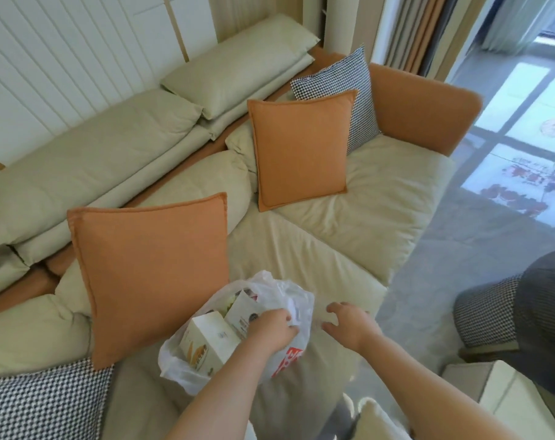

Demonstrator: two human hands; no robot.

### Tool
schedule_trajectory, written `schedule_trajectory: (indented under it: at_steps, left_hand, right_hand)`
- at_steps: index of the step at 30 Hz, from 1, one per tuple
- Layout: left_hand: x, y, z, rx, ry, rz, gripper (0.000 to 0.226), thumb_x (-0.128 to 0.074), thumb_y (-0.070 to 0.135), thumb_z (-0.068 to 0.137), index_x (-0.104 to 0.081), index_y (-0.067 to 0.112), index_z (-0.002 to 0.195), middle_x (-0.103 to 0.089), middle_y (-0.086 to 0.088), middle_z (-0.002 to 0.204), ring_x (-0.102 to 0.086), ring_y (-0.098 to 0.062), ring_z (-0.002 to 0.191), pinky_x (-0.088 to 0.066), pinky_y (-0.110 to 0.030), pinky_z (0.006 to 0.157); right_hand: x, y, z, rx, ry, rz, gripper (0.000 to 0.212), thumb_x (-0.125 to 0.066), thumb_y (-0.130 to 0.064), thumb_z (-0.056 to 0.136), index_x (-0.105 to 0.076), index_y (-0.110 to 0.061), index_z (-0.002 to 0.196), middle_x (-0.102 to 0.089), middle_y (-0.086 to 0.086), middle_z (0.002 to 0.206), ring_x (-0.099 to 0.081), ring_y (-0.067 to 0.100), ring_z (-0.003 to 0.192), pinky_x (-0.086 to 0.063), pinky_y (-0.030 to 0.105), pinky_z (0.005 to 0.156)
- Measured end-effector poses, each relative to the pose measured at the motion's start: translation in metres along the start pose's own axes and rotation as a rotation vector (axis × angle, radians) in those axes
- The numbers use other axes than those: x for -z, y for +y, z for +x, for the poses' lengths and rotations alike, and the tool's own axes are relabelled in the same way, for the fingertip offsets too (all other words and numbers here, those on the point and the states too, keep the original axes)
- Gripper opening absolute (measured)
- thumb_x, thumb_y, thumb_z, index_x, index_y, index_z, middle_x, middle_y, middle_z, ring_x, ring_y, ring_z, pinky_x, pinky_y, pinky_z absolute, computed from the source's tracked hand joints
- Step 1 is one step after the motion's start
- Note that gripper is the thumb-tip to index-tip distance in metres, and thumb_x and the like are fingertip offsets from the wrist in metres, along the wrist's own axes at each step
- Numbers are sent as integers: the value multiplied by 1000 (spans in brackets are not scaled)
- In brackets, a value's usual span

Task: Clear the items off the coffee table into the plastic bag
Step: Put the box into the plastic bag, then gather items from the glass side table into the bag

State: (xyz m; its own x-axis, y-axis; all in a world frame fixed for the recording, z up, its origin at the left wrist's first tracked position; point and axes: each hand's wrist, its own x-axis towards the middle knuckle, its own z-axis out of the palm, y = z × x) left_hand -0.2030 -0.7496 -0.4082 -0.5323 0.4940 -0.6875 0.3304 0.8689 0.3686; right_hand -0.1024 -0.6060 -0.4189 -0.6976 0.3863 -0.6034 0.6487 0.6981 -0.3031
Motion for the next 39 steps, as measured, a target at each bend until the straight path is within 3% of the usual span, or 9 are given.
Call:
schedule_trajectory:
  at_steps: [4, 10, 16, 21, 25, 39]
  left_hand:
    - [-9, 56, 13, -39, -37, 75, 44, -46, 36, 94, -55, 4, 122, -59, -16, 124, -56, -31, 115, -44, -38, 94]
    - [-38, 167, 43, -114, -90, 222, 49, -46, 45, 94, -49, 18, 135, -55, -3, 135, -51, -22, 124, -42, -31, 101]
    - [-70, 287, 68, -257, -100, 326, 42, -49, 42, 90, -58, 19, 124, -61, -5, 127, -56, -24, 119, -44, -30, 95]
    - [-90, 363, 87, -361, -137, 418, 47, -49, 45, 92, -54, 18, 130, -58, -6, 131, -53, -23, 123, -42, -30, 98]
    - [-101, 409, 110, -405, -198, 464, 47, -51, 45, 91, -55, 16, 128, -60, -9, 128, -56, -25, 118, -45, -32, 99]
    - [-79, 595, 206, -717, -274, 880, 44, -47, 45, 93, -57, 18, 126, -58, -7, 130, -53, -26, 123, -42, -34, 102]
  right_hand:
    - [21, 52, -9, -41, 27, 1, 48, -44, -46, 94, -45, -25, 136, -54, 1, 134, -51, 23, 122, -38, 36, 102]
    - [63, 153, -22, -116, 83, 20, 47, -43, -46, 93, -46, -25, 135, -56, 0, 133, -53, 24, 121, -37, 36, 103]
    - [101, 265, -35, -278, 172, 88, 46, -43, -47, 92, -48, -25, 133, -55, -1, 133, -52, 23, 123, -36, 37, 101]
    - [120, 333, -50, -424, 241, 197, 46, -45, -48, 90, -50, -25, 130, -57, -2, 129, -52, 21, 121, -36, 38, 100]
    - [128, 372, -57, -534, 298, 285, 40, -47, -48, 89, -53, -23, 120, -62, -2, 118, -57, 20, 112, -40, 38, 92]
    - [201, 463, -23, -888, 481, 608, 51, -50, -51, 90, -47, -25, 134, -58, -6, 129, -55, 14, 119, -44, 36, 100]
